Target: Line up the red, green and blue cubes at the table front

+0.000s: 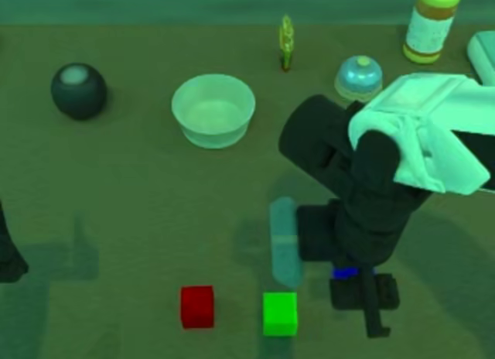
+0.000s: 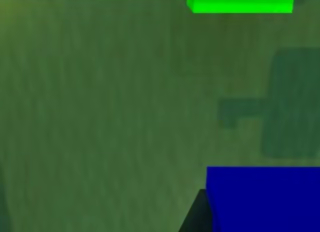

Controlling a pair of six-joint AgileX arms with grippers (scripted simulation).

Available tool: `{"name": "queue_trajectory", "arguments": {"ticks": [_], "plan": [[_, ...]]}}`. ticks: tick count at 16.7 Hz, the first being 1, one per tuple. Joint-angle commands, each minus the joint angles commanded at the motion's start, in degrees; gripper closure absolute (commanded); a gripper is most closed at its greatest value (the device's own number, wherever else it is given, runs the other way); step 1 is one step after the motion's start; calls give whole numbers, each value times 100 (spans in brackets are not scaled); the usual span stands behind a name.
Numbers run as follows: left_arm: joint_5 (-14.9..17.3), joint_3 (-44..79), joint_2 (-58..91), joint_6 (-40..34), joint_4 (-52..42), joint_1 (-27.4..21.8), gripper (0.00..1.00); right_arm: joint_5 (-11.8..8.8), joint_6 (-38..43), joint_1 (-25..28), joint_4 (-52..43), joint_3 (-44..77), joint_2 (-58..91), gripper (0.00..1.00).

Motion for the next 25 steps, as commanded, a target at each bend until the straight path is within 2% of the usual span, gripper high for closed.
{"name": "queue_trajectory", "arguments": {"ticks": [7, 12, 25], "plan": [[0, 0, 0, 0, 0, 0, 0, 4, 12, 13, 1377, -829, 499, 100], [0, 0, 0, 0, 0, 0, 0, 8, 7, 21, 1486, -905, 554, 100], [0, 0, 0, 0, 0, 0, 0, 8, 7, 21, 1486, -905, 554, 2]]}}
